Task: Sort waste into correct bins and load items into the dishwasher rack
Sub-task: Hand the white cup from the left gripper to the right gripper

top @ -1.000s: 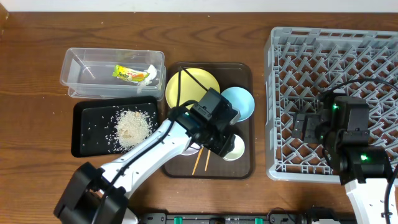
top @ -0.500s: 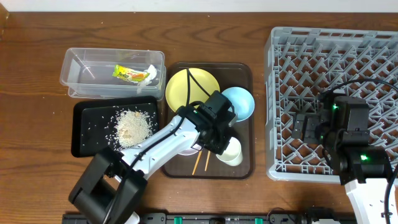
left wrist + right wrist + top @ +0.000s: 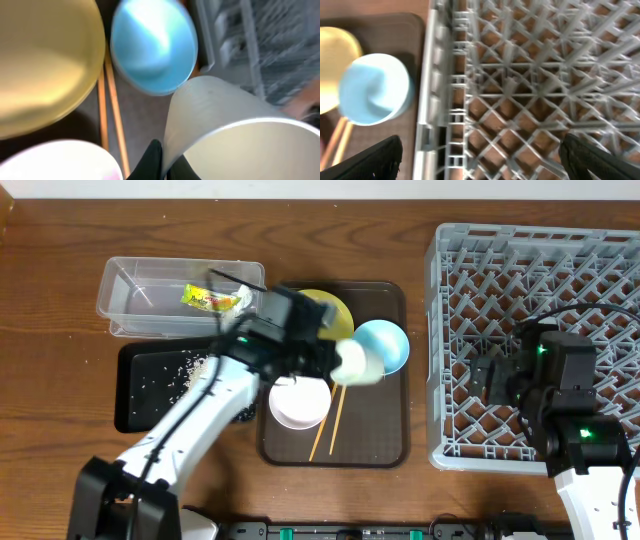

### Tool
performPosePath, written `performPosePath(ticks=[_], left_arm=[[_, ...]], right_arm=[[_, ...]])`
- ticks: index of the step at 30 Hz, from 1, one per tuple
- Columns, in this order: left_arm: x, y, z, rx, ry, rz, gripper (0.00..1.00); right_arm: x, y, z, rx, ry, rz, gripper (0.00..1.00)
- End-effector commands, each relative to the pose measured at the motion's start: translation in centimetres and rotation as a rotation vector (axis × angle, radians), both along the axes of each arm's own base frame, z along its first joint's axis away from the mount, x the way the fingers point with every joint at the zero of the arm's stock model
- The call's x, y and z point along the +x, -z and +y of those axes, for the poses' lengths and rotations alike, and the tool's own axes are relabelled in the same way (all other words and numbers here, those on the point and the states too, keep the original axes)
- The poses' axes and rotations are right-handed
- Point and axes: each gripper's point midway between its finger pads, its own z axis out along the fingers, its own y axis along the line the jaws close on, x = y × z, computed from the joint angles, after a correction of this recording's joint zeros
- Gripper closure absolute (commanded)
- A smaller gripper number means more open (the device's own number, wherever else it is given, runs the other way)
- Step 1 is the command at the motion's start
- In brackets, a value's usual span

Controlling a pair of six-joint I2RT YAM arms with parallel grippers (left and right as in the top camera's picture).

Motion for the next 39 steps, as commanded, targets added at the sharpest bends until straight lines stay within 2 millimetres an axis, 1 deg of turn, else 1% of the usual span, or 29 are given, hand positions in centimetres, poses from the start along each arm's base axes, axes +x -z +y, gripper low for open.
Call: performPosePath(ticks=[1,3,5,7,9,14,17,21,25,26,30,31,36,39], left_arm=[[1.0,-2.5,-0.2,-0.199,-0.054,0.101,0.94],[1.9,-3.1,-0.1,-0.276,-0.081,0.141,0.94],[2.1,-4.0,-0.7,-0.364,-0.051,0.173,0.94],[1.8,-4.5,-1.4,-0.424,-0.002,0.193,0.94],[1.2,-4.8,-2.1,-0.479,0.046,0.238,0.94],[-0.5,-5.4,-3.0,-0.561,0.138,0.322,0.94],[-1.1,-5.7,-3.4,-0.576,0.167,0.336,0.94],[-1.9,-5.9,-4.1,-0.585,0.200,0.350,0.94],[-2.9,-6.5,-4.6,-0.613,0.249,0.372,0.94],[-3.1,-6.8,-4.6,-0.626,0.263,0.379,0.94],[-3.6,-7.3,-4.6,-0.652,0.291,0.396,0.94],[-3.6,-7.4,-4.6,-0.655,0.293,0.399,0.94],[-4.0,-7.9,-4.5,-0.679,0.316,0.417,0.94],[-4.1,-8.0,-4.5,-0.683,0.320,0.419,0.94]], right_arm=[[0.1,-1.2,3.6,0.149,-0.157,-0.024,0.01],[-0.5,-1.5,6.4,0.232,-0.319,-0.024,0.01],[-1.5,-1.8,8.9,0.313,-0.486,-0.019,0.01],[-2.5,-1.7,10.6,0.375,-0.612,-0.006,0.01],[-3.2,-1.2,11.7,0.419,-0.690,0.023,0.01],[-3.5,-0.2,13.9,0.479,-0.825,0.048,0.01],[-2.9,-0.6,15.6,0.526,-0.911,0.005,0.01],[-2.1,-2.3,17.9,0.582,-1.048,-0.114,0.01],[-1.2,-3.0,18.9,0.551,-1.104,-0.201,0.01],[-1.0,-3.3,19.0,0.544,-1.118,-0.227,0.02],[-0.9,-4.8,19.5,0.552,-1.175,-0.313,0.11],[-0.9,-5.1,19.5,0.557,-1.186,-0.326,0.14],[-1.2,-5.3,19.6,0.572,-1.201,-0.330,0.20],[-1.2,-5.3,19.6,0.572,-1.201,-0.330,0.20]])
